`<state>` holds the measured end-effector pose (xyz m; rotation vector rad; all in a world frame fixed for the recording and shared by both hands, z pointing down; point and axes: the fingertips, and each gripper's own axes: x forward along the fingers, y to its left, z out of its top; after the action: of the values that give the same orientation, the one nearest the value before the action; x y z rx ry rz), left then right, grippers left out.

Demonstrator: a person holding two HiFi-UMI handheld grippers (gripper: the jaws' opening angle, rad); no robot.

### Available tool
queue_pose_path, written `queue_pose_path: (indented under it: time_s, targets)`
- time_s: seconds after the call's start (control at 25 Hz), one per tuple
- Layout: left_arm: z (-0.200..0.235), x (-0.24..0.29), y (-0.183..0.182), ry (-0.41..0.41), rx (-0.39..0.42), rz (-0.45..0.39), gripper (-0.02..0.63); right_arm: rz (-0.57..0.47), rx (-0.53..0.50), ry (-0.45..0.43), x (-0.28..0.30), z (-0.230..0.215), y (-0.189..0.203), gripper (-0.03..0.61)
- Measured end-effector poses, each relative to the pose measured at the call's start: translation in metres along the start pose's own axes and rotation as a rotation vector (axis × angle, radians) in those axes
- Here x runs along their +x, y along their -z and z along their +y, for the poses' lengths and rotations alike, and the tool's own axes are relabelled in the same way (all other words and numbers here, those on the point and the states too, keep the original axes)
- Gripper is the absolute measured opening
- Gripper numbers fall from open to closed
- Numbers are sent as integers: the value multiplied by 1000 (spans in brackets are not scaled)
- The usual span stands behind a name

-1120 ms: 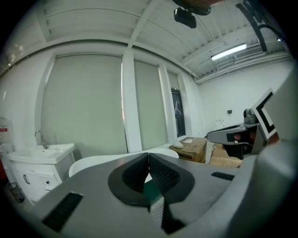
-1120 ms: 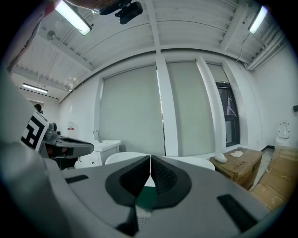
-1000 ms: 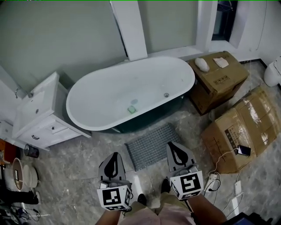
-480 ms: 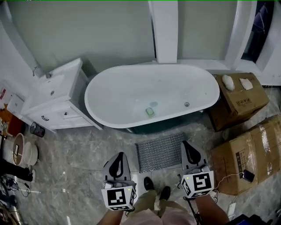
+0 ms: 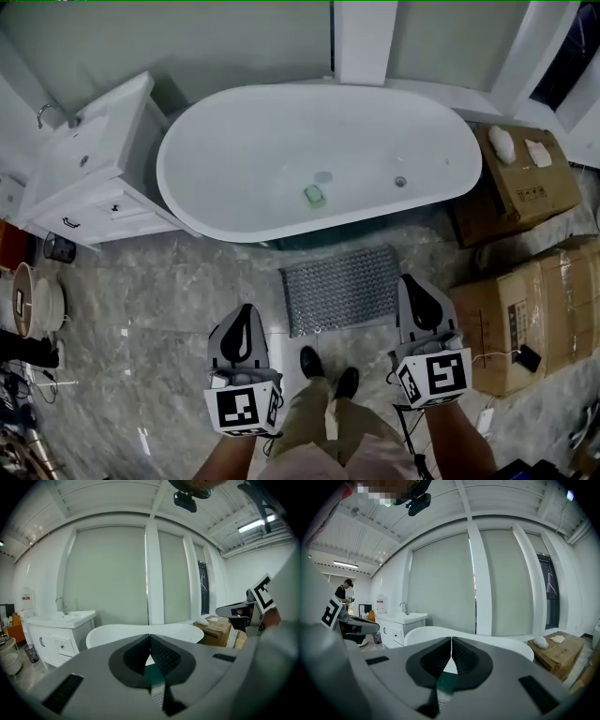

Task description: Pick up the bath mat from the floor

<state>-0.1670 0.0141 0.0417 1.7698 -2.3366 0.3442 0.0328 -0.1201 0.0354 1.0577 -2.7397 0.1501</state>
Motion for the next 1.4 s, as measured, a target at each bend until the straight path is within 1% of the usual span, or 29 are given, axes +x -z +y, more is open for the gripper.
queue_pose_path:
  time_s: [0.2, 0.44, 0.76, 0.96, 1.4]
  targets:
    - [8, 23, 28, 36, -9, 38, 25, 55, 8, 21, 13, -2, 31, 17]
    - [10, 46, 70, 57, -17, 76, 25, 101, 15, 51, 24, -16, 75, 17]
    - [5, 69, 126, 65, -28, 128, 25, 150, 25, 63, 34, -39, 132, 17]
    - [2, 84, 161, 56, -22, 160, 25, 167, 24, 62, 45, -54, 164, 17]
    - [-11, 108, 221, 49, 2, 185, 25, 166, 28, 46, 56, -76, 226, 17]
